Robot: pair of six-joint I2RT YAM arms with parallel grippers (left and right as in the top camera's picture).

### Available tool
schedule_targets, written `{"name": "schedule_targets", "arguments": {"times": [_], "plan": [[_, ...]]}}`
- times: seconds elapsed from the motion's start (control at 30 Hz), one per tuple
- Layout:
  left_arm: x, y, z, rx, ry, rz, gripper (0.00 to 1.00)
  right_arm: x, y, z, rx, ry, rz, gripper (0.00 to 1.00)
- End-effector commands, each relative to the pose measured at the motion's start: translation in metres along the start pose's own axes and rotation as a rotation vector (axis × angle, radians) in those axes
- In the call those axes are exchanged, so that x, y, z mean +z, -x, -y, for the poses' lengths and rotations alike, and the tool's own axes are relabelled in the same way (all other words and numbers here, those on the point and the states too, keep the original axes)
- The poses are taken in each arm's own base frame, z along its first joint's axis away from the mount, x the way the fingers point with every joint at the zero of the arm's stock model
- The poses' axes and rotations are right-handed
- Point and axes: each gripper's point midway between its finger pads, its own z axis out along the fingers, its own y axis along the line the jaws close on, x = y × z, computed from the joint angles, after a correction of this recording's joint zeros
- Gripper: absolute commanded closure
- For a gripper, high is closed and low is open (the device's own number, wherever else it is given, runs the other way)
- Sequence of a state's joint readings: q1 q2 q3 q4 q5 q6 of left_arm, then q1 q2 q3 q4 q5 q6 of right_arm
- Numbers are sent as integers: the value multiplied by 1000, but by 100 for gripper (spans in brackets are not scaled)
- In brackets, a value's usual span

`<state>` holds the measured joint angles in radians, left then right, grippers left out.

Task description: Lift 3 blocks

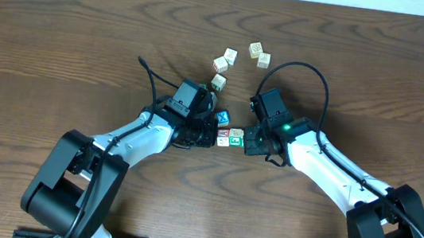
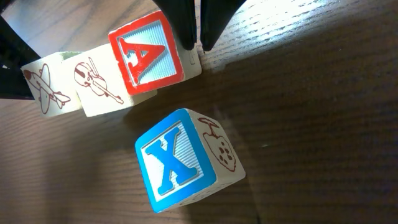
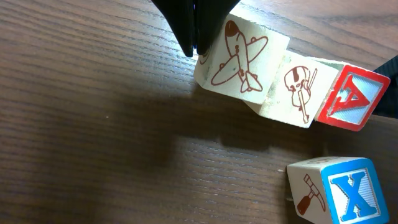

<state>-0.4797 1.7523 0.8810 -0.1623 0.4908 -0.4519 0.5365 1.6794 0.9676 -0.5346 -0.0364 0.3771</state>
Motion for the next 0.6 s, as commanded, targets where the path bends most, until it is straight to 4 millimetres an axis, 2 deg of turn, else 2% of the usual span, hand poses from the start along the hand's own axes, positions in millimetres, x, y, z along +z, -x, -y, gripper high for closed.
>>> {"name": "schedule_targets", "arguments": {"times": [0.0, 0.2, 0.57], "plan": [[0, -17, 48, 74, -179, -78, 93, -2, -20, -57, -79, 213, -72, 99], [1, -22, 34, 55, -109, -91, 93, 4, -30, -52, -72, 202, -95, 99], [2, -24, 29, 54, -85, -98, 93, 5, -30, -46, -65, 171, -91, 99]]}}
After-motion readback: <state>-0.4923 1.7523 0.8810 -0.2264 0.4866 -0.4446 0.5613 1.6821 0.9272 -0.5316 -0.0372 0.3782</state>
